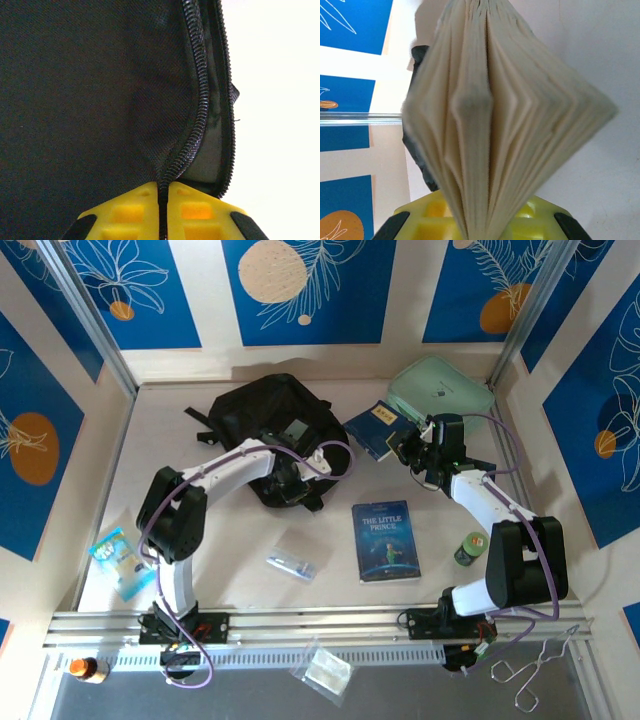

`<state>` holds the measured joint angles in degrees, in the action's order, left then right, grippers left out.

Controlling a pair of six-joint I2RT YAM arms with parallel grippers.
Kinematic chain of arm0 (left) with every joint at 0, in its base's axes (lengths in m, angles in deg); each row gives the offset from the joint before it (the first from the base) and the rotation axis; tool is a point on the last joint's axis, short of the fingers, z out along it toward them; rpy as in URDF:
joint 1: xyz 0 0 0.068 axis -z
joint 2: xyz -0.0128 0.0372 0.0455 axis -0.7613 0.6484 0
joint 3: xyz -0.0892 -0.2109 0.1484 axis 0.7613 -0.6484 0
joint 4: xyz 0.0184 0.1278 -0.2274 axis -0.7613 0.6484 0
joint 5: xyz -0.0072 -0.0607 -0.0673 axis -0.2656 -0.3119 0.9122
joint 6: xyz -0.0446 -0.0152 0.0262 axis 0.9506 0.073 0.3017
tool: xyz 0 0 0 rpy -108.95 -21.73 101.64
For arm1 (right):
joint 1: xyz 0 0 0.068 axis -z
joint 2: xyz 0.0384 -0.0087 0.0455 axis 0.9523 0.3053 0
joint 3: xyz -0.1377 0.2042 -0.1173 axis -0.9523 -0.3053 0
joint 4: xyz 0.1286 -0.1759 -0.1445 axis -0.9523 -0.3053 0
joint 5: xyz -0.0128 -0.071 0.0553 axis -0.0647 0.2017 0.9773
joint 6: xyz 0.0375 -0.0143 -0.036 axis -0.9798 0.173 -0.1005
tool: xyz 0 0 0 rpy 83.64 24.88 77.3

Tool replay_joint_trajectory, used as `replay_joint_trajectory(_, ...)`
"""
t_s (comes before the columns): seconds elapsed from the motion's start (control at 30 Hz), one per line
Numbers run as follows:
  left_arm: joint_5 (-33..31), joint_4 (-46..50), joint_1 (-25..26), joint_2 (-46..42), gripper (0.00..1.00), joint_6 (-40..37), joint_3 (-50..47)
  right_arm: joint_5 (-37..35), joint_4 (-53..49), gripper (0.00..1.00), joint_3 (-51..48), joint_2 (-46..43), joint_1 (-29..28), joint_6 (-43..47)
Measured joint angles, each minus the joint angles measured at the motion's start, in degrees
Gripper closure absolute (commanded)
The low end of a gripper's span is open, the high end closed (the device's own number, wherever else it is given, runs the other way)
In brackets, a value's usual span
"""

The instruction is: Pack books, pencil case, and school supplies into a backpack

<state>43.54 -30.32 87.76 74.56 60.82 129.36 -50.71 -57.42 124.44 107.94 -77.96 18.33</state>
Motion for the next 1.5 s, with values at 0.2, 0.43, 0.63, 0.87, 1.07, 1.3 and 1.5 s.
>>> replay_joint_trajectory(0.2,0.50,-4.55,-1.31,-6.38,1.00,1.84,-0.68,-0.35,-1.40,0.93,-0.02,-1.11,1.20,0.09)
replay_joint_trajectory(0.43,1.97,-13.11,-5.09,-15.61,1.00,8.79,-4.46,-2.99,-4.22,0.93,-3.96,-10.91,1.68,0.48)
replay_joint_trajectory(0.63,2.43,-20.35,-5.92,-19.87,1.00,13.66,-9.03,-4.07,-5.57,0.93,-8.96,-17.25,0.04,0.15)
replay_joint_trajectory(0.87,4.42,-27.04,-6.08,-22.84,1.00,15.50,-11.41,-2.60,-5.49,0.92,-9.70,-15.87,-7.85,-2.08)
replay_joint_trajectory(1.07,7.87,-29.97,-6.08,-23.23,1.00,15.76,-11.78,-0.33,-3.87,0.93,-7.28,-6.80,-13.49,-6.43)
replay_joint_trajectory(1.3,11.74,-30.67,-6.08,-23.34,1.00,15.67,-11.80,2.64,1.90,0.93,-3.26,1.92,-16.20,-10.86)
replay_joint_trajectory(1.5,12.96,-30.75,-6.08,-23.98,1.00,15.67,-11.80,4.83,7.23,0.93,1.70,5.60,-17.31,-13.09)
